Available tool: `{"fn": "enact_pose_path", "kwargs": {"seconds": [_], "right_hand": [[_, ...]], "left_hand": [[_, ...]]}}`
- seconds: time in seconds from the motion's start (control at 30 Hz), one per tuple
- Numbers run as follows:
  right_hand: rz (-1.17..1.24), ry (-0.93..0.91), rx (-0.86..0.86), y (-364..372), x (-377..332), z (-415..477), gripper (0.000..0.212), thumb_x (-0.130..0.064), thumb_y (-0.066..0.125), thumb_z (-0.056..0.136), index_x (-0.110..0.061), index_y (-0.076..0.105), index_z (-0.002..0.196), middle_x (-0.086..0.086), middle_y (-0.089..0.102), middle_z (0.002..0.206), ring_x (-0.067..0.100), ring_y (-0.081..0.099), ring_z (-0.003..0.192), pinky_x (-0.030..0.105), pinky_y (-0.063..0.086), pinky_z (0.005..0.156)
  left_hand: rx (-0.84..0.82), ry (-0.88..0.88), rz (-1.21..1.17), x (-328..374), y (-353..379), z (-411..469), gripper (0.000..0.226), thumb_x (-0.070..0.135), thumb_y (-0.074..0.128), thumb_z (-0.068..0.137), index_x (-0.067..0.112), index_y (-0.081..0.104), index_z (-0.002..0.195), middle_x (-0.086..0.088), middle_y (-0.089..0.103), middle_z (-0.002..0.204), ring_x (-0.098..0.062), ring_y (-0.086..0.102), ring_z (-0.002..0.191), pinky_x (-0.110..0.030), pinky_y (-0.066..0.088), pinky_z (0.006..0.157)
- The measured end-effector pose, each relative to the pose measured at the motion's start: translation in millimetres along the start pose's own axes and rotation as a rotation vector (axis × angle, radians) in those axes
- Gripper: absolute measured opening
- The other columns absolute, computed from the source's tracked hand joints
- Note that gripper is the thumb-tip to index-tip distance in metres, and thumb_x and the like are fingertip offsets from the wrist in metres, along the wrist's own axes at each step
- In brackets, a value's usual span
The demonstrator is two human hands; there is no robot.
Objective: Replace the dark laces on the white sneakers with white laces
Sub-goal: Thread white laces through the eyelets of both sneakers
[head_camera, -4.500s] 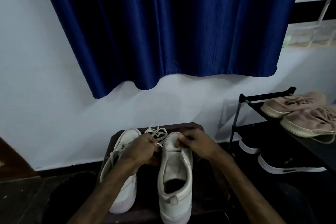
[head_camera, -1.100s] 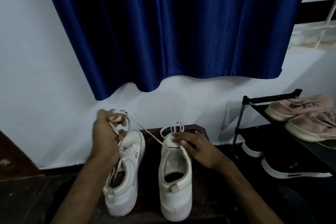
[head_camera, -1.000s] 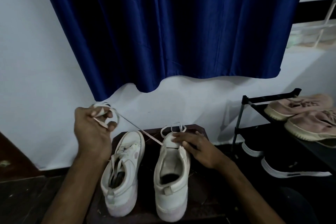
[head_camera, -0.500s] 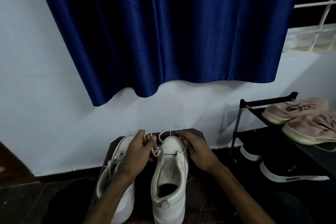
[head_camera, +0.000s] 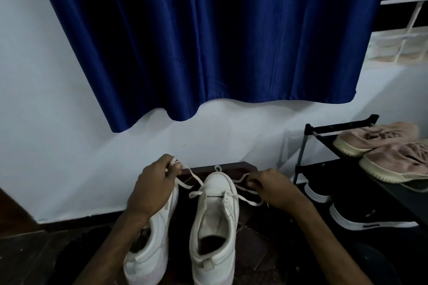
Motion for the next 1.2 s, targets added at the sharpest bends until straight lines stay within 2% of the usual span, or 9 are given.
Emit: {"fn": "enact_pose_path", "kwargs": {"seconds": [0.13, 0.27, 0.43, 0.53, 0.63, 0.77, 0.97, 1.1, 1.2], "right_hand": [[0.150, -0.022, -0.025, -7, -9, -21, 0.015, -0.029, 0.060, 0.091, -0.021, 0.072, 0.093, 0.000, 0.073, 0.088, 0.016, 0.067, 0.079, 0.031, 0.051, 0.071], [0.235, 0.031, 0.228, -14, -13, -5, 0.012, -0.029, 0.058, 0.094, -0.024, 0.069, 0.098, -0.004, 0.072, 0.088, 0.015, 0.067, 0.079, 0.032, 0.053, 0.071], [0.274, -0.148, 0.181, -11, -29, 9, 0.022, -0.017, 0.057, 0.094, -0.023, 0.068, 0.112, -0.007, 0.065, 0.104, 0.009, 0.062, 0.092, 0.026, 0.051, 0.083], [0.431, -0.121, 0.193, -20, -24, -1, 0.016, -0.012, 0.066, 0.090, -0.022, 0.073, 0.100, -0.019, 0.067, 0.094, -0.003, 0.062, 0.087, 0.014, 0.044, 0.077], [0.587, -0.215, 0.188, -21, -37, -12, 0.019, -0.009, 0.064, 0.091, -0.019, 0.074, 0.104, -0.013, 0.070, 0.104, 0.000, 0.063, 0.099, 0.013, 0.045, 0.085], [0.549, -0.321, 0.110, -2, -53, -12, 0.031, -0.007, 0.056, 0.093, -0.024, 0.071, 0.114, -0.007, 0.062, 0.118, 0.007, 0.054, 0.116, 0.029, 0.043, 0.101], [0.461, -0.309, 0.096, 8, -46, -5, 0.050, 0.004, 0.057, 0.089, -0.037, 0.068, 0.115, -0.015, 0.054, 0.120, 0.010, 0.053, 0.117, 0.039, 0.046, 0.098], [0.490, -0.302, 0.082, 7, -48, -3, 0.056, 0.014, 0.052, 0.084, -0.030, 0.072, 0.111, -0.012, 0.056, 0.119, 0.007, 0.054, 0.116, 0.034, 0.047, 0.099], [0.547, -0.310, 0.039, 3, -48, -5, 0.058, 0.020, 0.046, 0.081, -0.021, 0.074, 0.111, -0.006, 0.059, 0.120, 0.006, 0.054, 0.116, 0.027, 0.045, 0.101]], "left_hand": [[-0.063, 0.033, 0.069, 7, 8, 1, 0.044, 0.062, 0.038, 0.091, 0.024, 0.058, 0.081, 0.010, 0.067, 0.078, -0.011, 0.062, 0.075, -0.038, 0.051, 0.076], [-0.039, 0.013, 0.005, 12, 14, 0, 0.032, 0.040, 0.049, 0.098, 0.019, 0.066, 0.080, 0.014, 0.071, 0.080, -0.002, 0.064, 0.074, -0.031, 0.050, 0.080], [-0.017, 0.049, 0.125, 12, 15, -7, 0.032, 0.041, 0.050, 0.097, 0.016, 0.062, 0.083, 0.004, 0.069, 0.077, -0.017, 0.063, 0.076, -0.032, 0.047, 0.075], [-0.187, 0.115, 0.114, 12, 29, -9, 0.025, 0.044, 0.054, 0.095, 0.022, 0.063, 0.087, 0.008, 0.067, 0.078, -0.003, 0.060, 0.073, -0.019, 0.043, 0.070], [-0.379, 0.130, 0.008, 3, 46, -12, 0.020, 0.044, 0.064, 0.087, 0.025, 0.066, 0.092, 0.015, 0.070, 0.084, 0.000, 0.064, 0.078, -0.033, 0.051, 0.080], [-0.294, 0.103, 0.078, -2, 49, -12, 0.018, 0.035, 0.066, 0.088, 0.019, 0.060, 0.084, 0.004, 0.067, 0.076, -0.015, 0.063, 0.073, -0.039, 0.050, 0.072], [-0.146, 0.049, 0.291, 7, 28, -12, 0.016, 0.029, 0.052, 0.098, 0.016, 0.051, 0.089, -0.006, 0.064, 0.091, -0.033, 0.061, 0.093, -0.039, 0.044, 0.076], [0.153, 0.059, 0.091, 17, -38, -6, 0.020, 0.025, 0.052, 0.098, 0.012, 0.053, 0.084, -0.005, 0.062, 0.079, -0.029, 0.059, 0.075, -0.042, 0.048, 0.071], [0.035, 0.100, 0.085, 27, -37, -9, 0.019, 0.030, 0.061, 0.094, 0.018, 0.059, 0.079, 0.003, 0.063, 0.072, -0.016, 0.059, 0.066, -0.033, 0.045, 0.063]]}}
Point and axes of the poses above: each hand's wrist, its own z-axis towards the middle knuckle, its own y-axis out of the palm, x = y × z, the point moved 5 cm from there along z, towards the middle knuckle
